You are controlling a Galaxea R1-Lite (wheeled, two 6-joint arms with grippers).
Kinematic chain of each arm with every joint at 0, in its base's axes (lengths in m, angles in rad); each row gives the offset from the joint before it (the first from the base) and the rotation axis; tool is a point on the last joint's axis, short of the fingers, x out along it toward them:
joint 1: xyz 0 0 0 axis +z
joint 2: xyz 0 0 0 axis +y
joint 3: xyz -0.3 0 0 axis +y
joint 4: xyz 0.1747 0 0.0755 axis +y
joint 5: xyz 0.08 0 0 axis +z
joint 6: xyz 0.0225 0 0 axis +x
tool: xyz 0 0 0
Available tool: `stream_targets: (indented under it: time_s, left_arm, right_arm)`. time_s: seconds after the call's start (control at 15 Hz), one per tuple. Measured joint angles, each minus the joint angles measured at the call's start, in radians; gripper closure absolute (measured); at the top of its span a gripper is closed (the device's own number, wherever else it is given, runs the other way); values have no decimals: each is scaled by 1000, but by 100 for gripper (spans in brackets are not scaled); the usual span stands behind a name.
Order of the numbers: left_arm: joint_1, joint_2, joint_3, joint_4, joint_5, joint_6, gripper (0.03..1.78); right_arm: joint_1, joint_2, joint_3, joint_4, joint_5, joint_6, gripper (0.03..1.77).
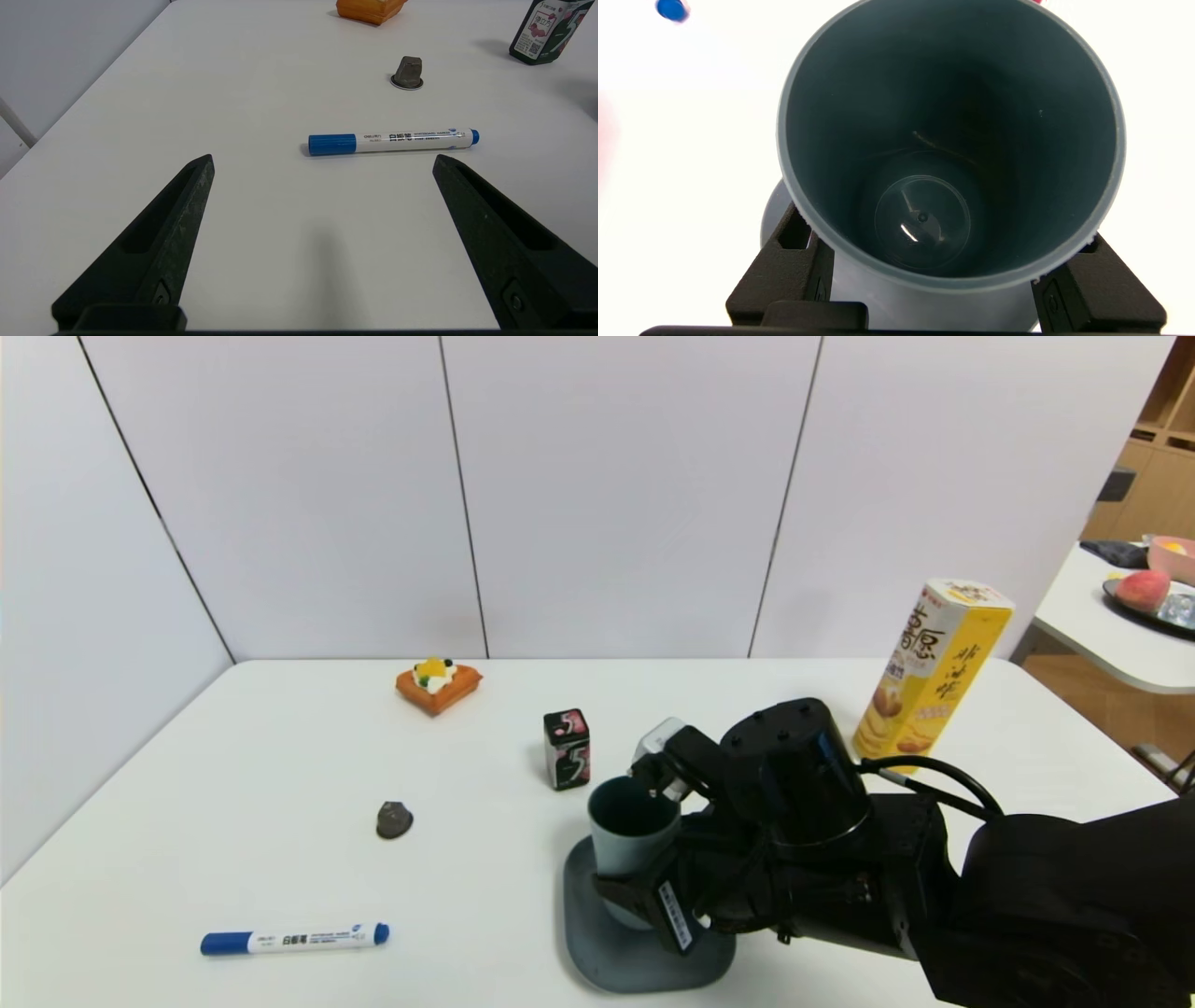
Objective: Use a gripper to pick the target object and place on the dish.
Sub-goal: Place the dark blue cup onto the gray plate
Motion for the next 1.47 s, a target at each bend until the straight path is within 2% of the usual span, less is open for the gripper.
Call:
stream_targets:
  time_s: [0.13,0.47,0.8,1.47]
  left_arm:
    - [0,0,0,0,0,0,12]
    - [0,0,0,0,0,0,12]
    - [0,0,0,0,0,0,12]
    - [0,0,0,0,0,0,12]
  right_arm:
    - [-1,-1,6,-1,-4,0,70]
    - [-3,-5,10,14,-7,1,42]
    - [-1,-15,14,1,-6,-3,27]
    - [-8,-106,9,19,-6,-11,14]
